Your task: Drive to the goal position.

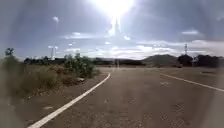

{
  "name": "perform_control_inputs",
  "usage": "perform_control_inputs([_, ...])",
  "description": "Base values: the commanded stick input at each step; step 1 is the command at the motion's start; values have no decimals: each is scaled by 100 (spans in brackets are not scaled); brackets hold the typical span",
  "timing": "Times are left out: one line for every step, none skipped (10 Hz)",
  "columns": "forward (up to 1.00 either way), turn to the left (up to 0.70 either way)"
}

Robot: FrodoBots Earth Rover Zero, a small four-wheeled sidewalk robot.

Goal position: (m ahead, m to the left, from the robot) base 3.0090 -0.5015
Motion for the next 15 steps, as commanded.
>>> perform_control_inputs([88,0])
perform_control_inputs([88,0])
perform_control_inputs([88,0])
perform_control_inputs([88,0])
perform_control_inputs([88,0])
perform_control_inputs([88,0])
perform_control_inputs([88,0])
perform_control_inputs([88,0])
perform_control_inputs([88,0])
perform_control_inputs([88,-35])
perform_control_inputs([88,-35])
perform_control_inputs([88,-24])
perform_control_inputs([88,-7])
perform_control_inputs([88,0])
perform_control_inputs([88,0])
